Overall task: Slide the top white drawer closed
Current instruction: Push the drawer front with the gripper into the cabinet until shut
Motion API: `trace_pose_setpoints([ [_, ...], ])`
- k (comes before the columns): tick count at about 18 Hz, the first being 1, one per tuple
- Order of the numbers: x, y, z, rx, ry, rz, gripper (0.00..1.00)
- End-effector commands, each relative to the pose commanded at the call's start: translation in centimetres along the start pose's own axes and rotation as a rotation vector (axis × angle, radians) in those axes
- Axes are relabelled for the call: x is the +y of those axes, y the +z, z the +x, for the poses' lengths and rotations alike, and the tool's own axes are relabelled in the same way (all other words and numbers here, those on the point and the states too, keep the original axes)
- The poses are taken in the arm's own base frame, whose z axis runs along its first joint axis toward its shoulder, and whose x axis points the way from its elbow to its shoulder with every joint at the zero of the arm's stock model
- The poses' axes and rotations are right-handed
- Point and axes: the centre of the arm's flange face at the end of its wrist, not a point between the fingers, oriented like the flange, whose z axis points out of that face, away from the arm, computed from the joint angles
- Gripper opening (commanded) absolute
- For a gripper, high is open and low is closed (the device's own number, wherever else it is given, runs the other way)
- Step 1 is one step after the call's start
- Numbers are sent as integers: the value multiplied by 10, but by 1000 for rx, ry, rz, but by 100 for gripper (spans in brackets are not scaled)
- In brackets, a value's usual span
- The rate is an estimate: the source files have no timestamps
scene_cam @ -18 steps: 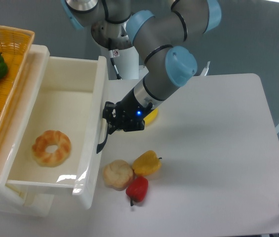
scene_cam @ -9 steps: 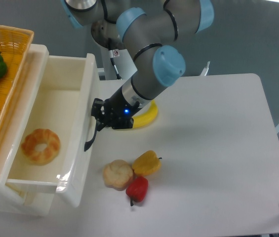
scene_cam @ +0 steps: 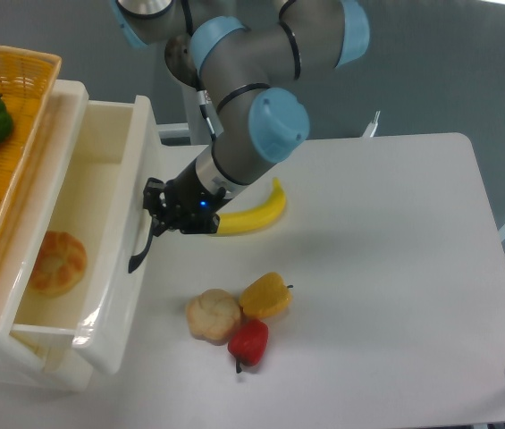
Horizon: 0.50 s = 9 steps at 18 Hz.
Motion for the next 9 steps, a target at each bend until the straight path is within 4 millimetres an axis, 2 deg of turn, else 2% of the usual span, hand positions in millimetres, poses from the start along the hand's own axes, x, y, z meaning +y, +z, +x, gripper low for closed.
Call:
trace_pose_setpoints([
  [9, -9, 23, 28, 12, 12, -36, 3],
])
